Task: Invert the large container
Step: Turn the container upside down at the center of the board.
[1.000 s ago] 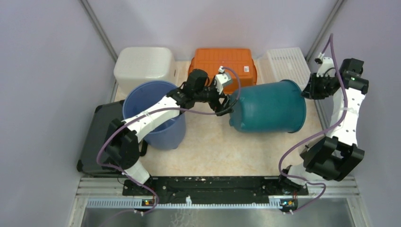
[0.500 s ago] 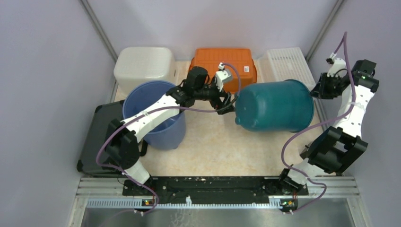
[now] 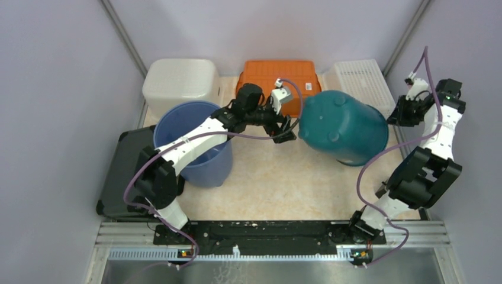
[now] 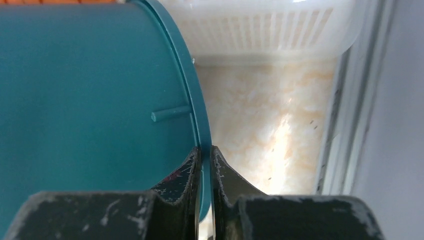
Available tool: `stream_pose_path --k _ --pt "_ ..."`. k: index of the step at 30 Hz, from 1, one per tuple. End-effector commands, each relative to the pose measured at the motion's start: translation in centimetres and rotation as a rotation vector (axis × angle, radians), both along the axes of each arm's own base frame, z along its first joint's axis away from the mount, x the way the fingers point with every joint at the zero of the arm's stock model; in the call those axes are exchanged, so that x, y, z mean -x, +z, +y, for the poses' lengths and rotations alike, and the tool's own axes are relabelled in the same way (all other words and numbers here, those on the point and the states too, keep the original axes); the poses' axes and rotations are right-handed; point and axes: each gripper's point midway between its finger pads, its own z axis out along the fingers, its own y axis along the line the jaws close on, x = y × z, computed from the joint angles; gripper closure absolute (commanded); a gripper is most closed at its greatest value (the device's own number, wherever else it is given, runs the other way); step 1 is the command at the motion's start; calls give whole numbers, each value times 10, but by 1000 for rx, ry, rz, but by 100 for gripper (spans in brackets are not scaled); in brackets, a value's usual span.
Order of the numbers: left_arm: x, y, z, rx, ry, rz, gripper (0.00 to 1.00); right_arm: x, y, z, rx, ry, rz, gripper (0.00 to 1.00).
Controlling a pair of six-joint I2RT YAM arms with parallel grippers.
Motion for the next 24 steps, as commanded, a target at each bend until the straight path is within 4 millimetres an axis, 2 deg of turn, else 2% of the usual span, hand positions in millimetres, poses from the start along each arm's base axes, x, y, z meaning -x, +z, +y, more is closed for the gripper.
stream_pose_path --k 1,7,13,21,24 --pt "-5 19 -8 41 2 -35 4 23 -55 4 -50 -30 199 100" --pt "-7 16 -11 42 -6 -30 3 21 -67 3 -56 -29 209 100" --pt "-5 12 -14 50 -13 8 3 27 -71 13 -84 -11 201 100" --pt "-3 8 -21 67 -39 46 3 31 -65 26 -98 15 180 100" --pt "-3 4 -22 67 -43 55 3 30 -55 30 -89 31 152 100"
